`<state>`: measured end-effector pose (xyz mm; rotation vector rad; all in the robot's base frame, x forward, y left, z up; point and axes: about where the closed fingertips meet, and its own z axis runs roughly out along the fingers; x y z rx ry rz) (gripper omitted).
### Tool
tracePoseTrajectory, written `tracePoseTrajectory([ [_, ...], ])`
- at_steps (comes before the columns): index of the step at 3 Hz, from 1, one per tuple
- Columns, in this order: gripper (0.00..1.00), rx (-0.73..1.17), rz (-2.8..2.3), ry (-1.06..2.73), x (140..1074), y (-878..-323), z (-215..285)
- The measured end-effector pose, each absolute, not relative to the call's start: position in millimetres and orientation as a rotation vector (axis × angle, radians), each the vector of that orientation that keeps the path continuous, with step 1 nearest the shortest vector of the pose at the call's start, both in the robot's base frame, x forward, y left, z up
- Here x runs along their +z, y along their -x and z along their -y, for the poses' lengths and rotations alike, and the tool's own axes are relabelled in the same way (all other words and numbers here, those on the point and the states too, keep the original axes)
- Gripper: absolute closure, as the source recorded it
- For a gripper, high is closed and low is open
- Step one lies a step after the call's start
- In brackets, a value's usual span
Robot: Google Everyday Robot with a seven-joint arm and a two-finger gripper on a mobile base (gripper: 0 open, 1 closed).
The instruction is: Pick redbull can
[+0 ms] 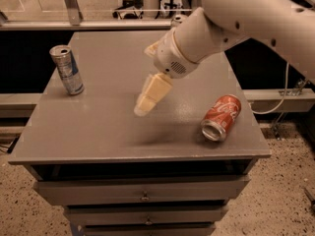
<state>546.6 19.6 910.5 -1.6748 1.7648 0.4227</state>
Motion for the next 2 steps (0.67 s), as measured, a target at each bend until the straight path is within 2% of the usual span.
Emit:
tracePoseTrajectory([
  [2,0.00,0.643,-1.543,1.554,890,-608,-135],
])
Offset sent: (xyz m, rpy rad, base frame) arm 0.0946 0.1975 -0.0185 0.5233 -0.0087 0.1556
